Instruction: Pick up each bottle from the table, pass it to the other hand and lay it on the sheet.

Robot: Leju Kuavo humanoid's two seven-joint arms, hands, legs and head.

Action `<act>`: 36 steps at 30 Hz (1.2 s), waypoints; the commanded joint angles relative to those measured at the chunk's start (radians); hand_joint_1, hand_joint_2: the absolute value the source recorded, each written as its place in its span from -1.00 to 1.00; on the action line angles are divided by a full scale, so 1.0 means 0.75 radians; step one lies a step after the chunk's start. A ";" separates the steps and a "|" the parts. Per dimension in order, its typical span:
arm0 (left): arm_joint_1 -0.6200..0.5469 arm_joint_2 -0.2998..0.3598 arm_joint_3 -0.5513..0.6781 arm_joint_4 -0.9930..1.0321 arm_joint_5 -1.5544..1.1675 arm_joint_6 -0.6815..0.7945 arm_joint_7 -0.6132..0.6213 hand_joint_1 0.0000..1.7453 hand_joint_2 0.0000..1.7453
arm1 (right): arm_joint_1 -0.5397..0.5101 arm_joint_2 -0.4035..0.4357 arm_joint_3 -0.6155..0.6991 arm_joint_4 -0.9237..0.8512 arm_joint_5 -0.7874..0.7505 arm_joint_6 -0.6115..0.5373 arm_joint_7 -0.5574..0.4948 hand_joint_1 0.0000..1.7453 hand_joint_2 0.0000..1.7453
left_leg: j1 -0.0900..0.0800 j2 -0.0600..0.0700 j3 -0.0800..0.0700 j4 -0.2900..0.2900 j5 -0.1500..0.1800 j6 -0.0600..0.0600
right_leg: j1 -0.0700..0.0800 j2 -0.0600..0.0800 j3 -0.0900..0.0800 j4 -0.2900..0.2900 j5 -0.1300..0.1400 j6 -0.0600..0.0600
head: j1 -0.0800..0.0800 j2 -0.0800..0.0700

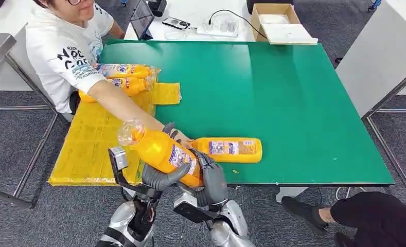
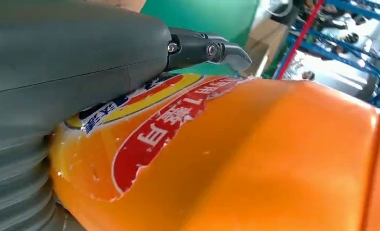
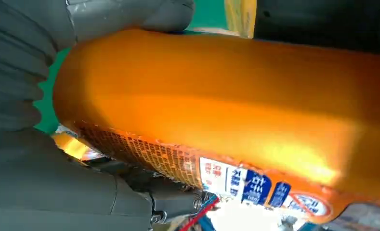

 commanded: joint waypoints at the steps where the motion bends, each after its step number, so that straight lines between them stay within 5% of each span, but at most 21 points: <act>1: -0.110 -0.004 -0.040 0.093 0.031 -0.010 0.015 -1.00 1.00 | 0.001 -0.023 0.187 0.258 0.048 0.110 0.007 1.00 1.00 | 0.003 -0.004 0.011 0.000 -0.004 -0.001 | 0.004 -0.006 0.014 -0.002 -0.005 -0.005 | 0.000 0.000; 2: -0.107 -0.004 -0.037 0.087 0.040 -0.012 0.014 -1.00 1.00 | -0.002 -0.021 0.181 0.264 0.044 0.106 0.012 1.00 1.00 | 0.002 -0.003 0.010 -0.001 -0.003 0.000 | 0.003 -0.006 0.012 -0.002 -0.004 -0.004 | 0.000 0.000; 3: -0.103 -0.007 -0.032 0.079 0.047 -0.009 0.011 -0.66 1.00 | -0.004 -0.020 0.174 0.264 0.042 0.100 0.016 1.00 1.00 | 0.003 -0.003 0.011 0.000 -0.004 0.000 | 0.004 -0.006 0.013 -0.002 -0.005 -0.005 | 0.000 0.000; 4: -0.100 -0.009 -0.028 0.072 0.055 -0.011 0.010 1.00 1.00 | -0.005 -0.019 0.167 0.263 0.039 0.095 0.019 1.00 1.00 | 0.002 -0.002 0.007 0.000 -0.003 0.000 | 0.003 -0.005 0.008 -0.002 -0.003 -0.004 | 0.000 0.000; 13: -0.084 -0.020 -0.012 0.013 0.080 -0.010 -0.006 1.00 1.00 | -0.030 -0.010 0.121 0.229 0.028 0.056 0.064 1.00 1.00 | 0.003 -0.001 0.012 0.001 -0.006 0.000 | 0.004 -0.003 0.014 -0.001 -0.006 -0.006 | -0.001 0.000; 14: -0.083 -0.019 -0.012 0.000 0.084 -0.012 -0.004 1.00 1.00 | -0.045 -0.008 0.113 0.231 0.031 0.058 0.090 0.88 1.00 | 0.004 0.001 0.020 0.002 -0.009 0.000 | 0.006 -0.003 0.021 -0.002 -0.009 -0.008 | 0.000 0.000; 15: -0.078 -0.019 -0.010 -0.013 0.093 -0.017 -0.004 1.00 1.00 | -0.056 -0.005 0.107 0.235 0.037 0.055 0.115 0.20 1.00 | 0.002 0.000 0.006 0.001 -0.003 0.000 | 0.003 -0.002 0.007 0.000 -0.003 -0.004 | 0.000 0.000; 19: -0.074 -0.018 -0.010 -0.026 0.095 -0.018 -0.002 1.00 1.00 | -0.067 -0.003 0.104 0.236 0.039 0.063 0.125 0.20 1.00 | 0.002 0.001 0.003 0.000 -0.002 0.000 | 0.002 0.000 0.004 -0.001 -0.002 -0.003 | -0.001 0.000; 20: -0.073 -0.018 -0.010 -0.027 0.099 -0.021 0.000 1.00 1.00 | -0.066 -0.002 0.102 0.239 0.050 0.043 0.131 -1.00 1.00 | 0.002 0.001 0.006 0.001 -0.003 0.000 | 0.003 -0.001 0.006 0.000 -0.003 -0.004 | 0.000 0.000; 22: -0.071 -0.018 -0.010 -0.035 0.101 -0.021 0.001 1.00 1.00 | -0.072 0.003 0.095 0.239 0.057 0.026 0.140 -1.00 1.00 | 0.003 0.000 0.010 0.001 -0.005 0.000 | 0.004 -0.002 0.011 -0.001 -0.005 -0.005 | 0.000 0.000; 23: -0.068 -0.019 -0.008 -0.046 0.102 -0.021 0.001 1.00 1.00 | -0.079 0.005 0.088 0.237 0.049 0.042 0.154 -1.00 -1.00 | 0.002 0.001 0.005 0.000 -0.002 0.000 | 0.003 -0.001 0.006 -0.001 -0.003 -0.003 | -0.001 0.000; 36: -0.080 -0.019 0.023 -0.063 0.068 0.043 -0.025 1.00 1.00 | -0.064 -0.016 0.040 0.101 -0.038 0.150 0.149 -1.00 -1.00 | 0.002 0.000 0.005 0.001 -0.002 0.000 | 0.003 -0.001 0.006 -0.001 -0.003 -0.003 | 0.000 0.000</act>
